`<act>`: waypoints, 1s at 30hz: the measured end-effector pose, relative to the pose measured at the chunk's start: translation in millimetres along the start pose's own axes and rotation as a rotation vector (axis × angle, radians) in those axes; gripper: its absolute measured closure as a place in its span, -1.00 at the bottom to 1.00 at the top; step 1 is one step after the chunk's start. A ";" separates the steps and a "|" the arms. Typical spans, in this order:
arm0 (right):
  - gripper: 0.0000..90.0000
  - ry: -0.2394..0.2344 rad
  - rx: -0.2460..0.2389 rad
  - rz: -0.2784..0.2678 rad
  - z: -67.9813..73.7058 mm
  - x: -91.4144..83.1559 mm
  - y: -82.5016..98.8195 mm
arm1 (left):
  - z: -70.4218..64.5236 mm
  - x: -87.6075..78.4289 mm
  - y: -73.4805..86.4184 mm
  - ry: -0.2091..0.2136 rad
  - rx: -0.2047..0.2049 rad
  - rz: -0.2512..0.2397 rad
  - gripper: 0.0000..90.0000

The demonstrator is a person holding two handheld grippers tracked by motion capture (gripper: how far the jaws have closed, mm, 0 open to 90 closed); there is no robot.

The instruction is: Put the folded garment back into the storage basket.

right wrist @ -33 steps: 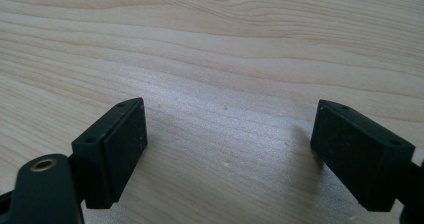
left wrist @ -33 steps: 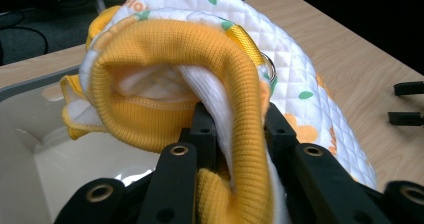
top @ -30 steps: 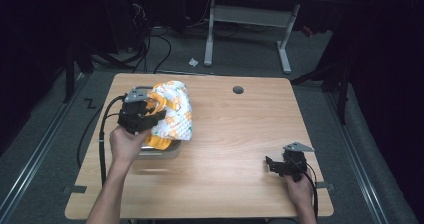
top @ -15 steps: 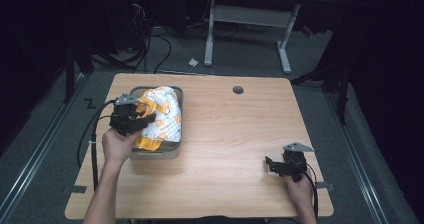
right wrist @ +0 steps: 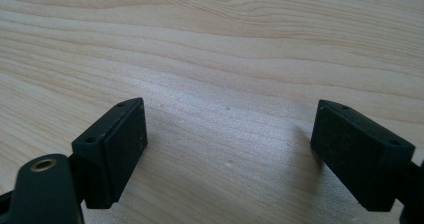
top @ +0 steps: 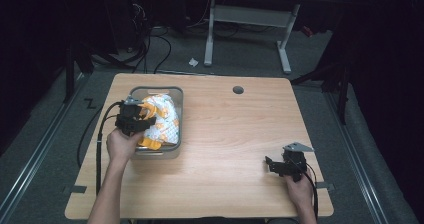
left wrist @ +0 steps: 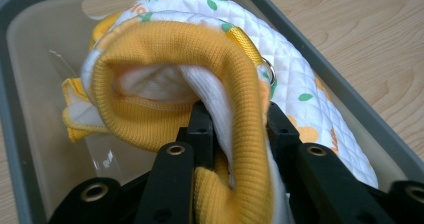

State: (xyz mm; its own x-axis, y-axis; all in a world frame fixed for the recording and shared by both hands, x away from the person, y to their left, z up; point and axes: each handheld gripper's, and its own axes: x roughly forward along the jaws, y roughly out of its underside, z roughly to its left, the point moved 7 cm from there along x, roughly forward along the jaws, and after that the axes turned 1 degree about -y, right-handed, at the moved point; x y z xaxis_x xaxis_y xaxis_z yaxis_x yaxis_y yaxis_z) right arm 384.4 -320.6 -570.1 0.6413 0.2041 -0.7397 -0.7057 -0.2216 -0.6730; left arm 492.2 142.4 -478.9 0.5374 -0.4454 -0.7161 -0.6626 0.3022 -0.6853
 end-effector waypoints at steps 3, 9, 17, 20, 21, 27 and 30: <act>-0.67 0.000 0.000 0.000 0.0 0.1 0.0 | -0.2 4.9 1.2 -0.008 0.002 0.019 0.56; -0.67 0.000 0.000 0.000 0.1 0.1 0.0 | 4.1 16.3 5.4 -0.038 -0.022 0.067 0.43; -0.67 0.001 0.000 0.000 0.0 0.1 -0.1 | 7.3 16.6 4.4 -0.082 -0.048 0.060 0.08; -0.67 0.001 0.001 0.000 0.0 0.2 -0.1 | 6.8 11.5 0.9 -0.090 -0.064 0.029 -0.02; -0.67 0.001 0.001 0.000 0.0 0.2 -0.1 | 6.8 11.5 0.9 -0.090 -0.064 0.029 -0.04; -0.67 0.002 0.002 0.000 0.0 0.2 -0.1 | 1.2 0.5 -4.2 -0.089 -0.063 -0.027 -0.09; -0.67 0.001 0.002 0.000 0.1 0.2 -0.1 | -5.5 -2.3 -7.2 -0.071 -0.061 -0.052 -0.12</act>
State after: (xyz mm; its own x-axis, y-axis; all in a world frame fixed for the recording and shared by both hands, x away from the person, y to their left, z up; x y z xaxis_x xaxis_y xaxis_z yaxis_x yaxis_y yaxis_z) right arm 384.6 -320.4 -570.2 0.6417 0.2028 -0.7397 -0.7063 -0.2198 -0.6729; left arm 492.9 136.6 -471.6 0.6060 -0.3978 -0.6888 -0.6620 0.2279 -0.7140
